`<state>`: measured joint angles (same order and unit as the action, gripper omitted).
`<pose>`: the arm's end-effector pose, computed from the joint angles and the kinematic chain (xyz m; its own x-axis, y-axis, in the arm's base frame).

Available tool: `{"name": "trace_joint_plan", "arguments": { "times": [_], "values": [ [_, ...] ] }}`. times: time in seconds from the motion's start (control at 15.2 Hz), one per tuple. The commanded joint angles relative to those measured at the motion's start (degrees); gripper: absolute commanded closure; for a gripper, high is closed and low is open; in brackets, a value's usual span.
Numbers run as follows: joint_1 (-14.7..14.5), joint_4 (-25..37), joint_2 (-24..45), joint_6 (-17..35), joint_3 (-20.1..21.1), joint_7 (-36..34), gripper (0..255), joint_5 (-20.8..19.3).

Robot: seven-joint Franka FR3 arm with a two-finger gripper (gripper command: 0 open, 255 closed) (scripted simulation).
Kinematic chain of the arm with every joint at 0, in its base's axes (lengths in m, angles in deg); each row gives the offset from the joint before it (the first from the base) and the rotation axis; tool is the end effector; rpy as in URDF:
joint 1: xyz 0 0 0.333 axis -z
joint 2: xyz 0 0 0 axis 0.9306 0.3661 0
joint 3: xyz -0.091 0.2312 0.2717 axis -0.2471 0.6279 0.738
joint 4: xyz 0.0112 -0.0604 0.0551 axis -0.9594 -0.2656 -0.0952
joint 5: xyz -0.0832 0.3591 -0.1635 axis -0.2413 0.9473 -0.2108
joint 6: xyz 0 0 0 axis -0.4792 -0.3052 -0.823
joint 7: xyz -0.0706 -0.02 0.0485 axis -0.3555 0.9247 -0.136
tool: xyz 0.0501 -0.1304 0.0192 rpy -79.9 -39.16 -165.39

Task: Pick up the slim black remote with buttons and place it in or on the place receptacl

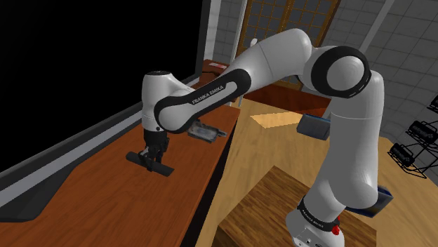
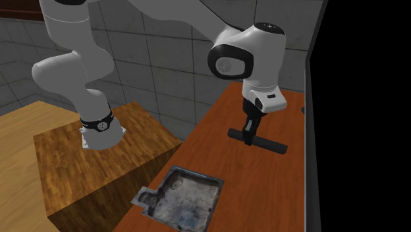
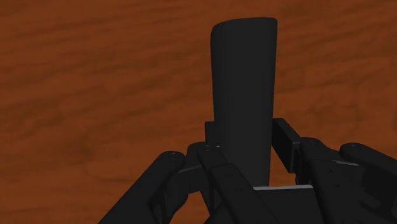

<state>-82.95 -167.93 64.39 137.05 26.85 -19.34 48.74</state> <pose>0.5586 0.3454 0.3242 0.9384 0.3454 -0.0092 0.3437 -0.9357 -0.0795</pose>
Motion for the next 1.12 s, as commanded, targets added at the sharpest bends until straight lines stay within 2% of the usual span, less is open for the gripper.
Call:
{"name": "trace_joint_plan", "arguments": {
  "times": [0.0,1.06],
  "values": [
    [-0.04,-0.36,-0.04,0.24,0.12,0.06,255,0.1],
    [0.7,4.63,-5.82,-10.27,1.02,0.79,255,2.19]
  ]
}}
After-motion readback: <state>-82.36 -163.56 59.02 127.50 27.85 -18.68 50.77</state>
